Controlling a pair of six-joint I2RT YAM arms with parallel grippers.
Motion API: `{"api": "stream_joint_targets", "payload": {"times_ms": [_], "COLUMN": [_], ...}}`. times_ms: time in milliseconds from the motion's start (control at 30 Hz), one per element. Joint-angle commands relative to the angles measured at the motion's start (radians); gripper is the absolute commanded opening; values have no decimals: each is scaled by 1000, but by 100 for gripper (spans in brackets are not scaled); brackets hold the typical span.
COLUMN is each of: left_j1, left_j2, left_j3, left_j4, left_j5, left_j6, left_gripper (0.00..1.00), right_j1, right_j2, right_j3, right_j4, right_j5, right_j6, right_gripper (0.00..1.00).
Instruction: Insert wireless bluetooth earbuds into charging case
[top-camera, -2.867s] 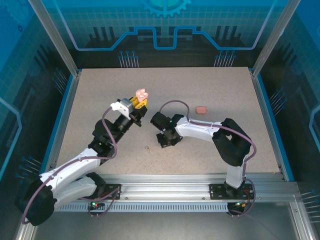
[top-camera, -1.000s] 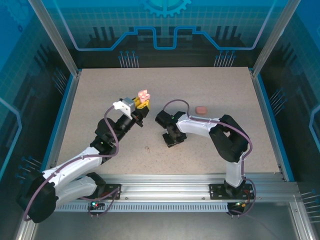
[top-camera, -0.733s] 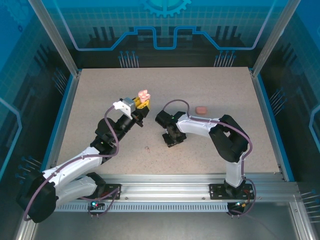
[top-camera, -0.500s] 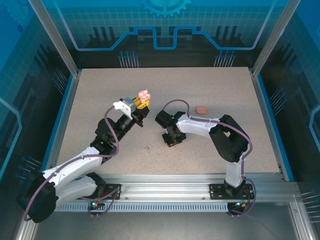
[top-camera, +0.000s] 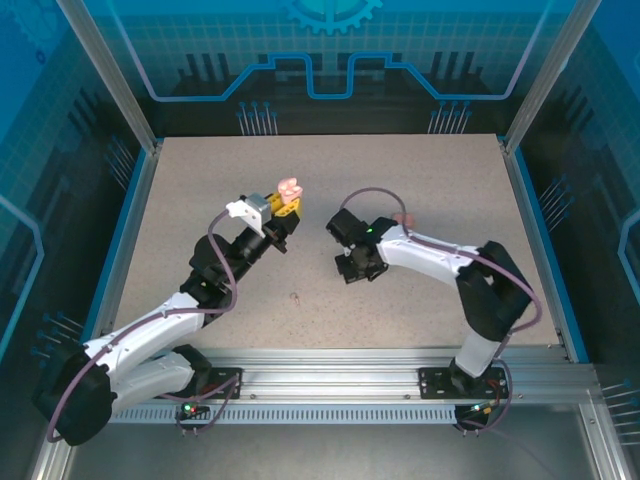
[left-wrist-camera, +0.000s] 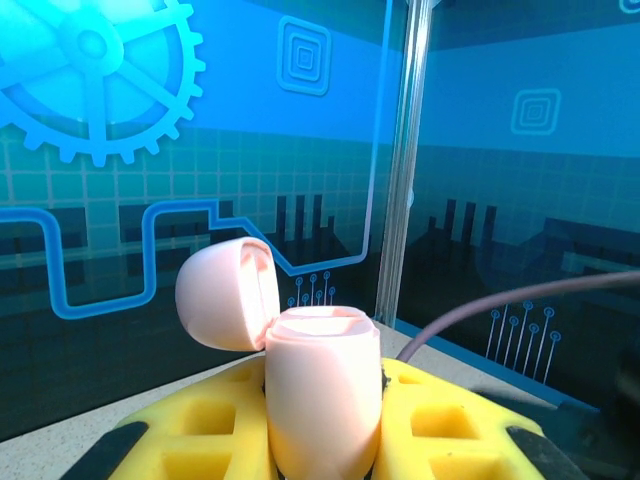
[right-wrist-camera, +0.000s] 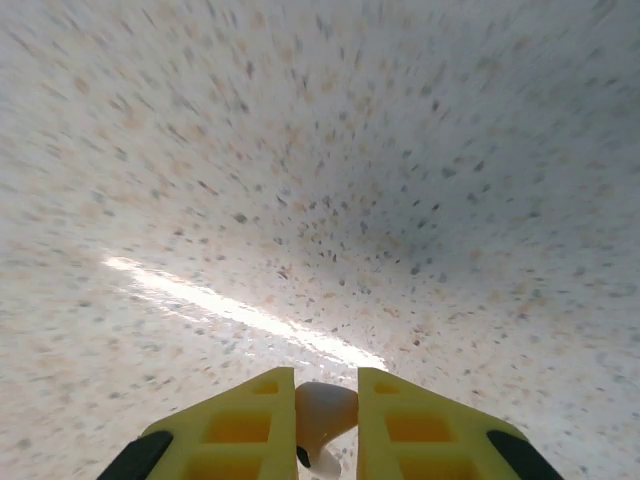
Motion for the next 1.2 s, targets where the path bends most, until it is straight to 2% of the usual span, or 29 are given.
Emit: {"api": "stream_joint_targets", "payload": {"times_ms": [0,300,600,867,1167], "left_j1": [2,-9,-41,-76,-79], "left_j2": [-7,27,73,112,151], "left_j3": [38,92,176,253,302], "left_j4": [19,52,87,113,111], "left_j5": [45,149,253,303,306], "left_j6": [6,68,157,239,304], "left_gripper": [0,0,0,0,0], "right_j1": [-32,-125,-159,-158,-134], "right_j2": [-117,-379,-436,-491,-550], "right_j3": [27,229,449,354,213], "right_j4": [-2,8,162,451,629], "right_j5": [-7,-44,-160,-351,-420], "right_j6": [-6,-93,-173,-161,-148], "right_gripper": [17,18,19,19,19]}}
